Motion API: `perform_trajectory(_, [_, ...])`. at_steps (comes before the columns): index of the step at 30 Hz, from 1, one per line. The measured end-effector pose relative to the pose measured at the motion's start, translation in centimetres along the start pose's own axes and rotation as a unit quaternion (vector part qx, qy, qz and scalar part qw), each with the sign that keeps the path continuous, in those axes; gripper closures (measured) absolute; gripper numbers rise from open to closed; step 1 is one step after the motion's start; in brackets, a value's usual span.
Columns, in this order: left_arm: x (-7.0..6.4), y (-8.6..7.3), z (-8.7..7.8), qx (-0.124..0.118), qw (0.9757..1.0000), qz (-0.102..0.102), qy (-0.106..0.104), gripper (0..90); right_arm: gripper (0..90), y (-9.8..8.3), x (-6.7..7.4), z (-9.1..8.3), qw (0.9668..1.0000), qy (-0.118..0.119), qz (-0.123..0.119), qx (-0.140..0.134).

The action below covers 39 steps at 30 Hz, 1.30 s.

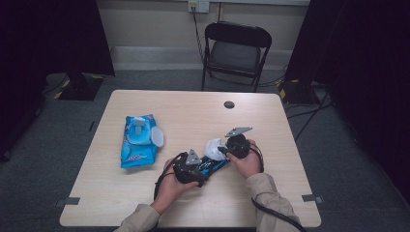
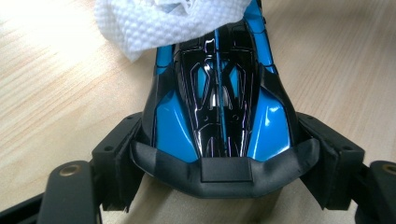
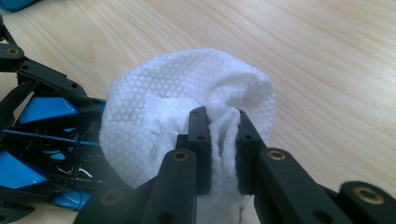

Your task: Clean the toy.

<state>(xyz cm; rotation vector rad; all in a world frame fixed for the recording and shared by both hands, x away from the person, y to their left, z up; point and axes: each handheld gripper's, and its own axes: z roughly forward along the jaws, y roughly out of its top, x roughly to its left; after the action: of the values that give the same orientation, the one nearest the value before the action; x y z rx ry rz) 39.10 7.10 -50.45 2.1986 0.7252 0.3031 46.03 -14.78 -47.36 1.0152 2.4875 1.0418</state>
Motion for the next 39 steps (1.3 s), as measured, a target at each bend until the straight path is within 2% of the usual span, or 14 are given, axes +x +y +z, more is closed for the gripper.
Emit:
perform_trajectory(5, [0.0, 0.0, 0.0, 0.000, 1.0000, 0.000, 0.000, 24.1, 81.6, -0.2, -0.5, -0.1, 0.9997, -0.024, -0.007, 0.005])
perform_trajectory(14, [0.0, 0.0, 0.0, 0.001, 1.0000, 0.000, 0.000, 24.1, 81.6, -0.6, -1.1, 0.0, 0.9994, -0.035, 0.005, 0.003])
perform_trajectory(18, [0.0, 0.0, 0.0, 0.001, 1.0000, 0.000, 0.000, 24.1, 81.6, -0.5, -1.1, 0.1, 0.9990, -0.043, -0.002, 0.009])
perform_trajectory(23, [0.0, 0.0, 0.0, 0.000, 1.0000, 0.000, 0.000, 24.1, 81.6, -0.7, -1.5, 0.0, 0.9986, -0.053, 0.001, 0.009])
perform_trajectory(31, [0.0, 0.0, 0.0, 0.001, 1.0000, -0.001, 0.000, 24.1, 81.5, -1.3, -2.2, -0.7, 0.9968, -0.079, 0.010, 0.007])
perform_trajectory(35, [0.0, 0.0, 0.0, 0.000, 1.0000, 0.000, 0.000, 24.1, 81.4, -1.1, -2.4, -1.8, 0.9973, -0.070, 0.017, -0.016])
perform_trajectory(39, [0.0, 0.0, 0.0, 0.000, 1.0000, 0.000, 0.000, 24.1, 81.2, -0.7, -1.8, -2.7, 0.9976, -0.062, 0.003, -0.031])
